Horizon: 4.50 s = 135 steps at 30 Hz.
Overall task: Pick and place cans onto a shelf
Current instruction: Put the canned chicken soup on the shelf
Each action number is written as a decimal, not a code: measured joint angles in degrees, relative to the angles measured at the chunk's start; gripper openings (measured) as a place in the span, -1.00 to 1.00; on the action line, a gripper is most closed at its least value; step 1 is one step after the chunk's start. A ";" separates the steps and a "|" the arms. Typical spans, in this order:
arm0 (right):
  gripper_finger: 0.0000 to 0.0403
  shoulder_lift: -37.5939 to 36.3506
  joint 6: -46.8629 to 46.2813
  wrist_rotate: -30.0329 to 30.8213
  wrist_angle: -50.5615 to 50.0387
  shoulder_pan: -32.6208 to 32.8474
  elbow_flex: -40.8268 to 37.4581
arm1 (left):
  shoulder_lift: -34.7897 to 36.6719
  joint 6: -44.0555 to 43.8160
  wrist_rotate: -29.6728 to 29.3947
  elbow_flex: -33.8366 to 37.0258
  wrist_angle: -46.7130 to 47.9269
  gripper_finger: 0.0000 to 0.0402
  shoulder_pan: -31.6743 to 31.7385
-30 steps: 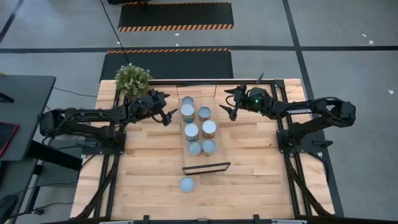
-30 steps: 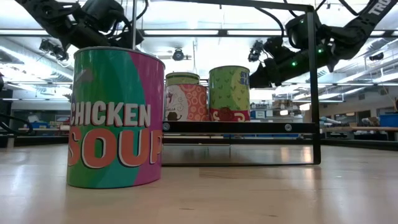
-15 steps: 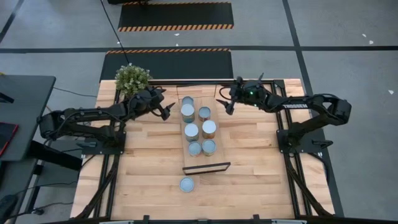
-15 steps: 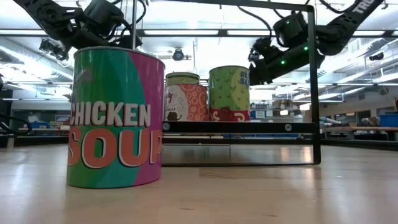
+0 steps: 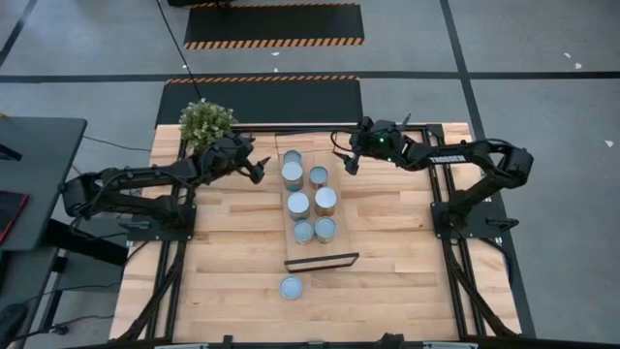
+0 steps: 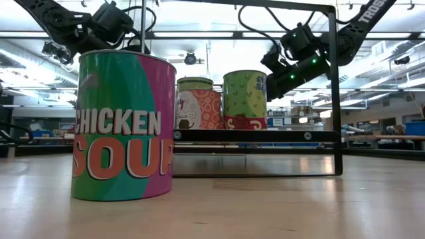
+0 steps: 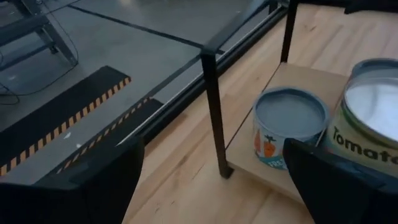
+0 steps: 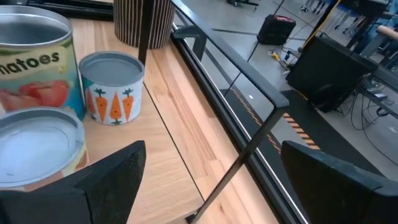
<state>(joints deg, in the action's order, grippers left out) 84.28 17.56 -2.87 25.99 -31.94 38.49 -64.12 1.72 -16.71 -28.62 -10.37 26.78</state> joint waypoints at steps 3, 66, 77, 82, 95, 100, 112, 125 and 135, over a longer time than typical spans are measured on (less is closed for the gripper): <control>0.90 -1.55 0.00 0.44 -1.49 0.88 0.03 | 1.15 0.35 0.62 0.00 0.96 0.94 -1.45; 0.90 0.27 -17.89 52.33 18.48 76.62 0.12 | -39.36 -50.47 -21.76 -18.33 -0.40 0.94 -78.33; 0.90 8.84 -24.92 53.25 8.11 76.87 10.63 | -46.02 -44.00 -24.67 -18.36 -13.25 0.94 -73.39; 0.90 9.45 -25.22 54.21 2.43 77.01 14.91 | -48.63 -37.46 -20.73 -18.35 -23.72 0.94 -71.03; 0.90 9.45 -36.58 50.48 -7.03 76.39 16.08 | -48.74 -35.57 -23.53 -18.36 -24.47 0.94 -71.75; 0.90 10.03 -38.11 47.25 -7.12 76.46 16.08 | -48.74 -35.95 -23.57 -18.36 -27.28 0.94 -71.19; 0.90 19.23 -43.36 43.25 -3.60 76.54 16.08 | -48.74 -35.02 -23.54 -18.36 -29.91 0.94 -70.33; 0.90 31.30 -37.07 41.91 1.47 75.94 22.29 | -48.76 -25.30 -21.88 -18.36 -32.50 0.94 -72.06; 0.90 33.27 -34.50 41.89 -2.19 75.38 26.44 | -45.21 -25.01 -27.04 -18.36 -25.10 0.94 -74.03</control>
<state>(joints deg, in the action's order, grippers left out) 117.55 -16.94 39.01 23.80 43.44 64.93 -109.33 -23.30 -43.75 -46.98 -35.47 -47.25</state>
